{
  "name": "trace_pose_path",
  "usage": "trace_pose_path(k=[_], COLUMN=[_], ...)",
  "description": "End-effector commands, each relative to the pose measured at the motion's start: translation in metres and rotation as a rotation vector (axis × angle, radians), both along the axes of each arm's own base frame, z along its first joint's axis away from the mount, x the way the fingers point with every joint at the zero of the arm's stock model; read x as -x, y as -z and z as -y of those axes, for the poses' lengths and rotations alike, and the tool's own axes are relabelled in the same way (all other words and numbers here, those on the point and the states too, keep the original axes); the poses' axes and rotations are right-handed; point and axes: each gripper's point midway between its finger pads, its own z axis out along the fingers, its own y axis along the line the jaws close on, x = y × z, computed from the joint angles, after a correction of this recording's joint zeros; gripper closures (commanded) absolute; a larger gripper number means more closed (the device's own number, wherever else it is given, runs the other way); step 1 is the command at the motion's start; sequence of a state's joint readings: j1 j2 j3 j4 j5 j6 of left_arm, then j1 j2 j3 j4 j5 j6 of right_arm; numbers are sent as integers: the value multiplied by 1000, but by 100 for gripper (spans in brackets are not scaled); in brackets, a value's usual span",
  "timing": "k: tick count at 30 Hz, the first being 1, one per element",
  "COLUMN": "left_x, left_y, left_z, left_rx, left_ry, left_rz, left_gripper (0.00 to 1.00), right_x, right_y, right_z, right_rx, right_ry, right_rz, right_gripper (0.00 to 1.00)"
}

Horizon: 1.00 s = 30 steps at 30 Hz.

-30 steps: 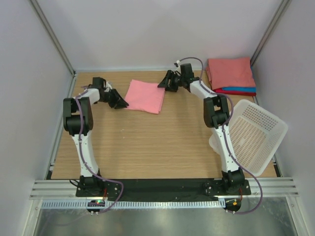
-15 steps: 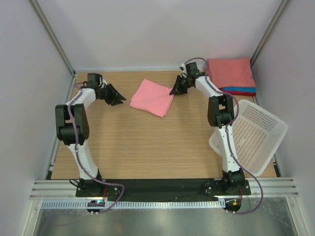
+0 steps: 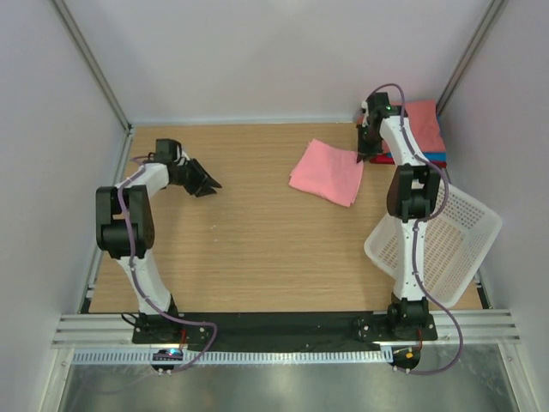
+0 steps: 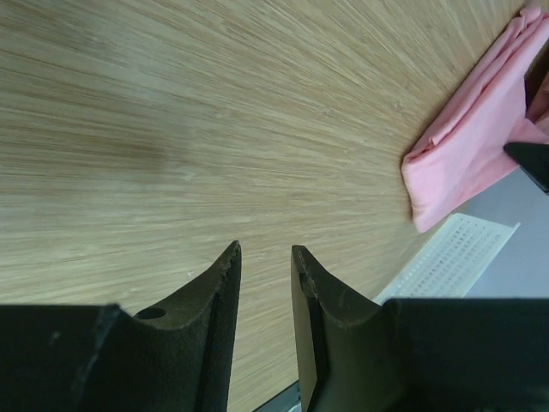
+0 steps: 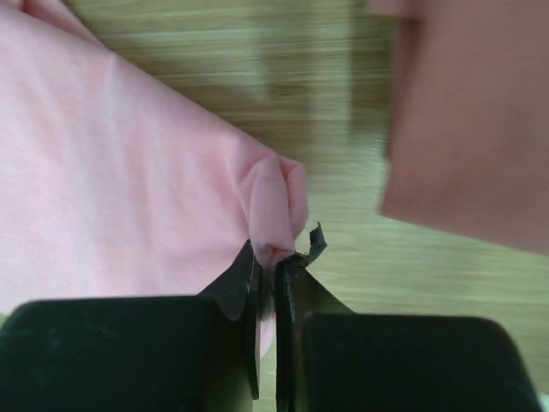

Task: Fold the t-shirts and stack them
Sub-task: Neatly place the folded tshirt to the corner

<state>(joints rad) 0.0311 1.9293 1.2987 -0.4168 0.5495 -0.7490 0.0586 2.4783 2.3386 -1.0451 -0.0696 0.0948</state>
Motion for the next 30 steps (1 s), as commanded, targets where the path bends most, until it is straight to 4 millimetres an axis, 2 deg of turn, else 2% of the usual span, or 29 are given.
trace_pose_path(k=[1, 4, 6, 7, 8, 12, 15, 17, 19, 21, 22, 23, 24, 25, 30], left_x=[-12, -12, -14, -10, -11, -12, -13, -13, -14, -15, -14, -14, -14, -12, -14], left_y=[-11, -3, 1, 2, 3, 9, 11, 13, 14, 14, 15, 16, 17, 18, 17], left_z=[9, 10, 10, 24, 26, 29, 33, 35, 36, 36, 35, 35, 35, 37, 42], left_rx=[-6, -2, 4, 4, 7, 9, 15, 18, 23, 22, 22, 20, 24, 26, 51], left_ry=[36, 37, 37, 69, 75, 84, 94, 97, 100, 102, 100, 101, 100, 103, 101], left_rz=[68, 51, 45, 41, 41, 28, 26, 21, 19, 21, 18, 16, 13, 8, -9], left_gripper=[69, 69, 69, 69, 69, 69, 69, 69, 69, 69, 69, 69, 69, 69, 69], right_x=[-13, -17, -15, -14, -14, -18, -32, -38, -49, -62, -68, -73, -82, -87, -103], right_y=[-85, -106, -114, -122, -127, -150, -181, -193, -205, -204, -212, -214, -200, -217, -242], right_z=[25, 27, 37, 42, 49, 61, 66, 68, 70, 74, 90, 96, 102, 112, 141], right_rx=[106, 116, 167, 198, 232, 287, 314, 342, 361, 381, 380, 384, 392, 395, 356], right_ry=[-13, -20, -28, -41, -35, -65, -84, -108, -129, -143, -126, -121, -125, -108, -29], right_rz=[192, 240, 253, 269, 277, 337, 442, 486, 545, 579, 607, 623, 610, 660, 791], right_gripper=[99, 99, 99, 99, 99, 99, 99, 99, 99, 99, 99, 99, 99, 99, 99])
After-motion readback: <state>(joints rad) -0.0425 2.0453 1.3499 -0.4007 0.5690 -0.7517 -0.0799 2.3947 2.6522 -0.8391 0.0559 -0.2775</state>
